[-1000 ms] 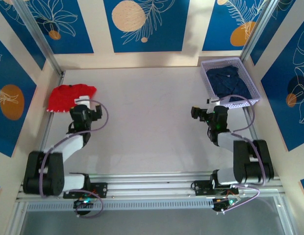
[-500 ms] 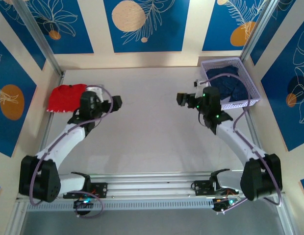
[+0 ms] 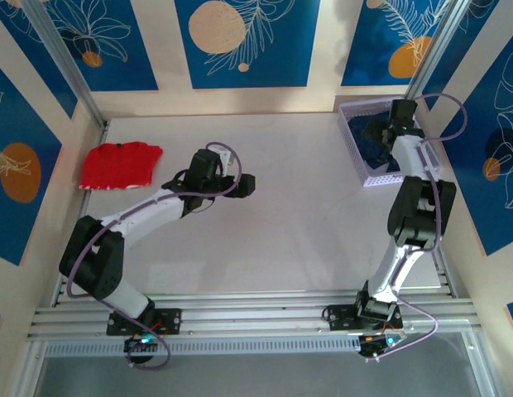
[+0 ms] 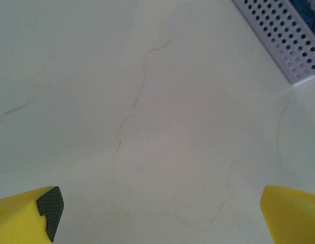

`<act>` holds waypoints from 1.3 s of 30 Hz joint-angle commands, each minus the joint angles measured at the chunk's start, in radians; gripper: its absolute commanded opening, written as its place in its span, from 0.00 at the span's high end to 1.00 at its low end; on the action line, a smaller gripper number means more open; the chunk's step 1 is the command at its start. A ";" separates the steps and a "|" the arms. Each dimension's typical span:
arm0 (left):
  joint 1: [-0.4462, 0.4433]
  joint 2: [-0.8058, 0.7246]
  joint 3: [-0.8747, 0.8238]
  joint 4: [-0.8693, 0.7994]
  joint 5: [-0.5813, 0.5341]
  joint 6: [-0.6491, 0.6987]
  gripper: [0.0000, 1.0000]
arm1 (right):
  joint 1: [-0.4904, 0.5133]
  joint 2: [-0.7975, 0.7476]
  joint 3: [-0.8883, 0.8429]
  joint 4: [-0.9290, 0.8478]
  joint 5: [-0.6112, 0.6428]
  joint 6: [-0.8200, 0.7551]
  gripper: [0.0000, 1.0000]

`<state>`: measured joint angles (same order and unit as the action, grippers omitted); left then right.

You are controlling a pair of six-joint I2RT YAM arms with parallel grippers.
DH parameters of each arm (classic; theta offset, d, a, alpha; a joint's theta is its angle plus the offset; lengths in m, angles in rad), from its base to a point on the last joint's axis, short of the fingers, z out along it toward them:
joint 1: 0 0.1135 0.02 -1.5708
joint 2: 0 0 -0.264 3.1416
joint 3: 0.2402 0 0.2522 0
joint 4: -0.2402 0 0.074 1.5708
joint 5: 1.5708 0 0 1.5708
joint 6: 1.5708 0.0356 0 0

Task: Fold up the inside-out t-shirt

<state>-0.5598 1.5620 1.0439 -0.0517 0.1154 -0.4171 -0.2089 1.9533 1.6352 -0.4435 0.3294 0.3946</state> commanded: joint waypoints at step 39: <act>-0.016 -0.113 -0.039 -0.108 0.010 0.008 0.00 | 0.023 0.233 0.712 -0.307 -0.208 0.019 0.95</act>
<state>-0.5674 1.4929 1.0153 -0.1459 0.1081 -0.4103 -0.2317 2.3722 2.3352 -0.8257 0.1345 0.3943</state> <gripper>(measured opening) 0.998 0.106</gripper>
